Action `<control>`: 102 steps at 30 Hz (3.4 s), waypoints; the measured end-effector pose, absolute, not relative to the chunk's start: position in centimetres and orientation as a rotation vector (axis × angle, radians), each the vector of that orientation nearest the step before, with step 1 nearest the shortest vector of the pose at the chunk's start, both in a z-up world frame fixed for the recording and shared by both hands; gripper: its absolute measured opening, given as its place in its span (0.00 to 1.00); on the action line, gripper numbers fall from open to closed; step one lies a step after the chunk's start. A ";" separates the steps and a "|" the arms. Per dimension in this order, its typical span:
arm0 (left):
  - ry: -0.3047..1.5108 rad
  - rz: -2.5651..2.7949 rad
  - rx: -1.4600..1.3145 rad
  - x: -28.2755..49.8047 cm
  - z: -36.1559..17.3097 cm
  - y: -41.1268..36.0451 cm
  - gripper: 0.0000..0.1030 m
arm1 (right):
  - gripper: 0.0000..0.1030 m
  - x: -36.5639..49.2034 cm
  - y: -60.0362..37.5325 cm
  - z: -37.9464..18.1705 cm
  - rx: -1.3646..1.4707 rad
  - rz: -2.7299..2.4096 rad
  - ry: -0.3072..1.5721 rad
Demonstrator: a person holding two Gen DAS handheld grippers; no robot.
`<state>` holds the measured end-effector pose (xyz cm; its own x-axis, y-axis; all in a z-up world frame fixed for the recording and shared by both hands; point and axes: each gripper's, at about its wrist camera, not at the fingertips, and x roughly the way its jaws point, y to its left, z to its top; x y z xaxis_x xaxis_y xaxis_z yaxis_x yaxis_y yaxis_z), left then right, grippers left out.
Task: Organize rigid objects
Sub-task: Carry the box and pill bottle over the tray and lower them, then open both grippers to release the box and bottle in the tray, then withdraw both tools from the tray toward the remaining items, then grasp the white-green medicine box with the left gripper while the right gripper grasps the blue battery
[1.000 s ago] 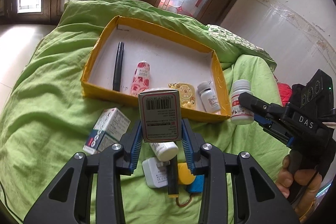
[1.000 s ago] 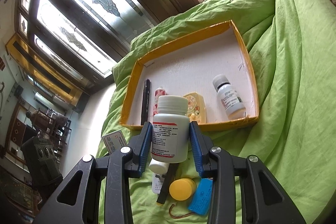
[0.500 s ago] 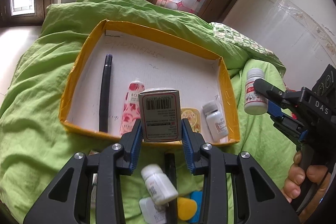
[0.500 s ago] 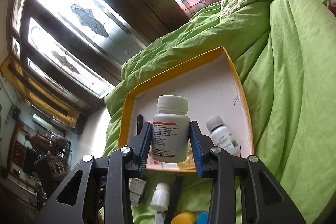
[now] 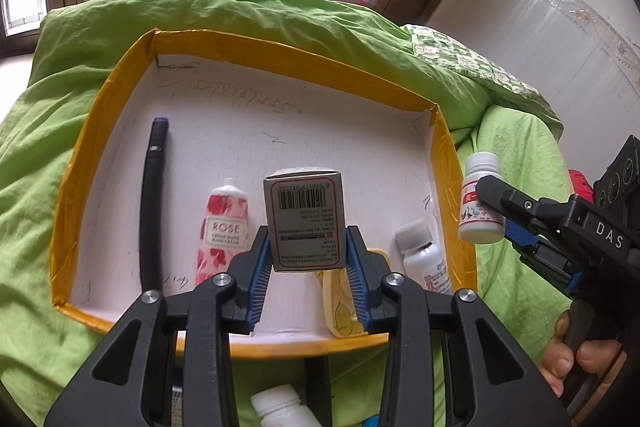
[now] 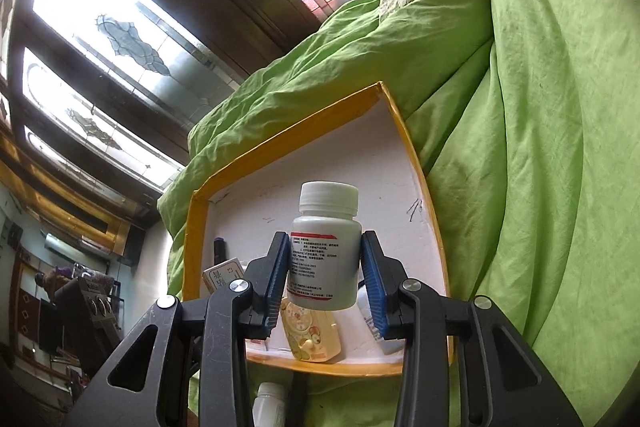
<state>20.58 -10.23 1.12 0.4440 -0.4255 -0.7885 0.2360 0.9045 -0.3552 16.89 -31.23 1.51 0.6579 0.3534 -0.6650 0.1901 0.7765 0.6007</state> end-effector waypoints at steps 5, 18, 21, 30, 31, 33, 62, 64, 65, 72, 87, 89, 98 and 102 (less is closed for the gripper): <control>1.030 -0.405 -0.195 22.0 1.1 -11.2 0.32 | 0.31 18.4 -31.1 1.6 0.675 0.092 0.864; 1.062 -0.379 -0.159 24.9 -1.0 -12.7 0.32 | 0.31 22.3 -30.8 -1.7 0.577 0.047 0.952; 1.053 -0.377 -0.139 25.0 -1.2 -13.0 0.32 | 0.31 22.5 -30.9 -2.3 0.571 0.042 0.960; 1.048 -0.415 -0.191 25.0 -0.9 -12.6 0.45 | 0.34 22.7 -31.0 -2.4 0.535 0.007 0.943; 1.042 -0.419 -0.191 24.8 -0.7 -12.4 0.47 | 0.38 22.7 -31.1 -2.4 0.535 0.005 0.938; 1.026 -0.429 -0.181 24.1 -0.1 -12.1 0.47 | 0.41 22.4 -31.2 -2.3 0.533 0.005 0.931; 0.915 -0.220 0.072 6.9 3.3 -5.9 0.72 | 0.86 9.5 -27.5 0.6 0.488 0.126 0.955; 0.925 -0.212 0.066 6.5 3.1 -5.6 0.72 | 0.86 8.7 -27.2 0.6 0.485 0.139 0.958; 0.929 -0.207 0.062 6.3 3.1 -5.5 0.72 | 0.86 8.4 -27.0 0.6 0.487 0.149 0.960; 0.936 -0.183 0.056 5.2 3.0 -5.0 0.72 | 0.87 5.6 -26.3 -0.1 0.469 0.177 0.985; 1.009 -0.098 -0.040 4.4 0.2 -1.9 0.73 | 0.91 3.5 -26.4 -1.0 0.494 0.173 1.007; 1.017 -0.092 0.009 5.4 0.2 -2.5 0.73 | 0.91 3.5 -26.4 -1.1 0.498 0.170 1.008; 1.040 -0.093 0.176 9.8 -1.1 -5.5 0.72 | 0.91 3.5 -26.4 -1.4 0.497 0.170 1.018; 1.078 -0.117 0.169 10.5 -2.6 -5.5 0.43 | 0.91 3.7 -26.0 -2.0 0.504 0.201 1.044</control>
